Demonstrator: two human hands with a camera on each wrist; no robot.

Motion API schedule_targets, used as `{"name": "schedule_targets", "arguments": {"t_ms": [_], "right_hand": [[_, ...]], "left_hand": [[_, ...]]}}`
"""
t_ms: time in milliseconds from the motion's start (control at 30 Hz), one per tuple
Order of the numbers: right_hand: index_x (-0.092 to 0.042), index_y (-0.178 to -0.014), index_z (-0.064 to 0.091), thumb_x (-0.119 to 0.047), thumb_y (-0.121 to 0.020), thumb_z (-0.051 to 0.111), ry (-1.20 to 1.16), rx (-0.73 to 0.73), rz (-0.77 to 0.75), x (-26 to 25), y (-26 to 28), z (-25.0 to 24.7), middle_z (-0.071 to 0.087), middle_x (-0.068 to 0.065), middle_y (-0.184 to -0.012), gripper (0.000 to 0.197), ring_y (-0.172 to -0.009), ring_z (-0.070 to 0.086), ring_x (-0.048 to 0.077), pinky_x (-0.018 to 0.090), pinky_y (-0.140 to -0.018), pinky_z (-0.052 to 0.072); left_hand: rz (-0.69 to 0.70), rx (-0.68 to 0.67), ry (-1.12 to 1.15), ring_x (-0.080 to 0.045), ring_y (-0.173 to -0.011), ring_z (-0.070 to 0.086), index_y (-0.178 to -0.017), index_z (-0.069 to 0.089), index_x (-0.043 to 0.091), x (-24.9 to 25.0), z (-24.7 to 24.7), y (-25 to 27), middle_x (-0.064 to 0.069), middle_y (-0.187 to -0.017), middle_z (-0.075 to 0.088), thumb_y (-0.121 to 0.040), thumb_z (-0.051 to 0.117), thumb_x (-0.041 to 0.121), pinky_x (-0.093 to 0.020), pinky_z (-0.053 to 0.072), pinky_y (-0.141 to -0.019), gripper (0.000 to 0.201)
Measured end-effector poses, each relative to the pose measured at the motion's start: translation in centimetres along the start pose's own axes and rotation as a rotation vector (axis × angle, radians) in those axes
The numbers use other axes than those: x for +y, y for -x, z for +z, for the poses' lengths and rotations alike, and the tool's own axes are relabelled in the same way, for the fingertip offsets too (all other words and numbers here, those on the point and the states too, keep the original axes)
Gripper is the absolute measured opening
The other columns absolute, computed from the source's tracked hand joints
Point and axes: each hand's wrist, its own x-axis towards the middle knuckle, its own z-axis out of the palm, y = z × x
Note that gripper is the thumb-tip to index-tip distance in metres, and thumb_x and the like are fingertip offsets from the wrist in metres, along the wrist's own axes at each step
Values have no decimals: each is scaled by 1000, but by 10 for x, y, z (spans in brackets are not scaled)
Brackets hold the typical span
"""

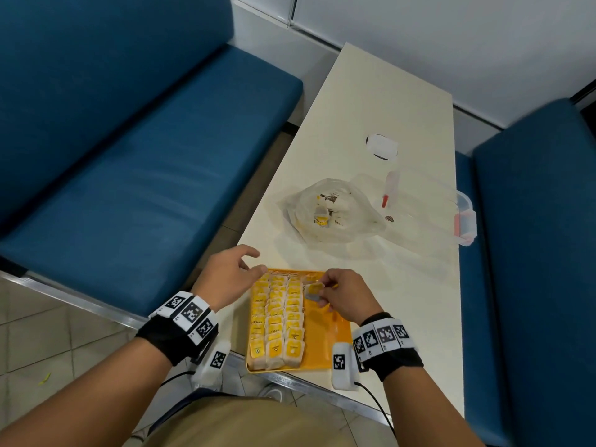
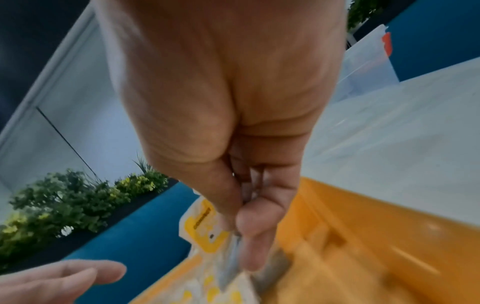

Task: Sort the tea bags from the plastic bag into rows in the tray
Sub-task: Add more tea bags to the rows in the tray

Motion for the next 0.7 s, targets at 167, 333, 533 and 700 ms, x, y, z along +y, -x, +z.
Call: {"name": "schedule_targets", "arguments": {"t_ms": [167,333,533,700], "right_hand": [[-9,-84,65,-1,-85,61,115,1,58,7,-6,16,71,14,-81,9,-74,71,27,42,-70,60],[-5,-81,68,-22,-81,79,82,147,131,9,-15,32,70,8,-81,20,-73,62,20,28,-63,48],[-13,-61,51,-8,-88,63,-30,274,217,9,-14,47,50,1,-65,30,-65,47,21,26,-54,36],[6,-94,71,-4,-93,52,-74,340,237,6,-13,54,69,18,-92,21,-84,64,32,39,-75,54]], "left_hand": [[-43,-114,-145,-8,-77,66,-131,61,31,-8,2,6,3,-85,69,-82,80,45,-24,47,-64,54],[-33,-143,-181,-4,-79,63,-135,61,30,-12,5,8,8,-87,65,-86,78,38,-18,41,-60,53],[-23,-146,-157,-5,-80,63,-132,63,31,-15,5,10,8,-86,64,-87,78,36,-19,41,-60,48],[-1,-151,-150,-5,-79,62,-131,64,31,-14,5,11,13,-85,61,-88,77,33,-19,41,-61,46]]}}
